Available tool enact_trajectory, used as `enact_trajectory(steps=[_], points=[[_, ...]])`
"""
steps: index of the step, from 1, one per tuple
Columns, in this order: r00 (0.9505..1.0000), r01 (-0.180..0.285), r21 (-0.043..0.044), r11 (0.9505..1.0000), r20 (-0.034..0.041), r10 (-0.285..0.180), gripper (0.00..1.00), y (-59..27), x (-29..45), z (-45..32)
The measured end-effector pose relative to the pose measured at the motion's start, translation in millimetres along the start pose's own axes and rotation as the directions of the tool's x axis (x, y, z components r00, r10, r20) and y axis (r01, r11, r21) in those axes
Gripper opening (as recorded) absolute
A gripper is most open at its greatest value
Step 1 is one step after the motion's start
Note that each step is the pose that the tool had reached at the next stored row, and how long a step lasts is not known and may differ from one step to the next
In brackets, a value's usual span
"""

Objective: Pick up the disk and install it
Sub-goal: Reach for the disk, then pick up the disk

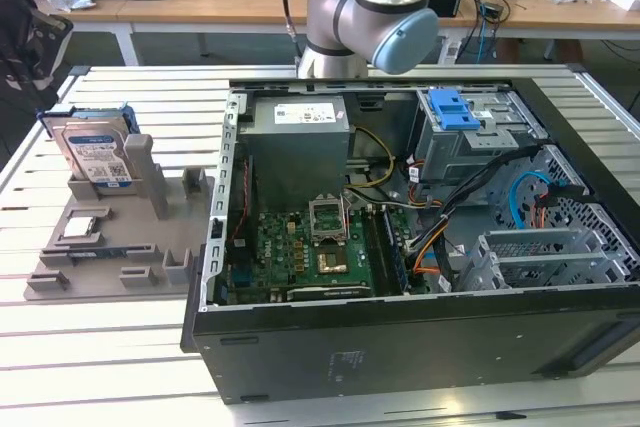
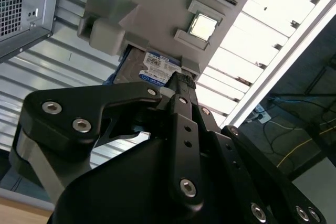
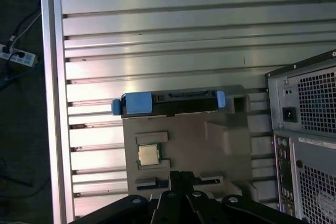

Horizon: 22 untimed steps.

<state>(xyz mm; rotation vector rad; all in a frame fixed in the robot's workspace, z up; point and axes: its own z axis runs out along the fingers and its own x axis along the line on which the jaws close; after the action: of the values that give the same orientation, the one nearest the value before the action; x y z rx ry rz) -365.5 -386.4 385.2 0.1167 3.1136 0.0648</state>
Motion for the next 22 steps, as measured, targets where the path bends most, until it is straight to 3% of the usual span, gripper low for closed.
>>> enact_trajectory(steps=[5, 20, 22], points=[[1.0000, 0.000, 0.0000, 1.0000, 0.0000, 0.000, 0.11, 0.8, 9.2, 1.4], [1.0000, 0.001, 0.0000, 1.0000, 0.0000, -0.001, 0.11, 0.8, 9.8, 1.4], [0.9993, 0.036, -0.0008, 0.9993, -0.0017, -0.036, 0.11, 0.8, 10.0, 1.3]])
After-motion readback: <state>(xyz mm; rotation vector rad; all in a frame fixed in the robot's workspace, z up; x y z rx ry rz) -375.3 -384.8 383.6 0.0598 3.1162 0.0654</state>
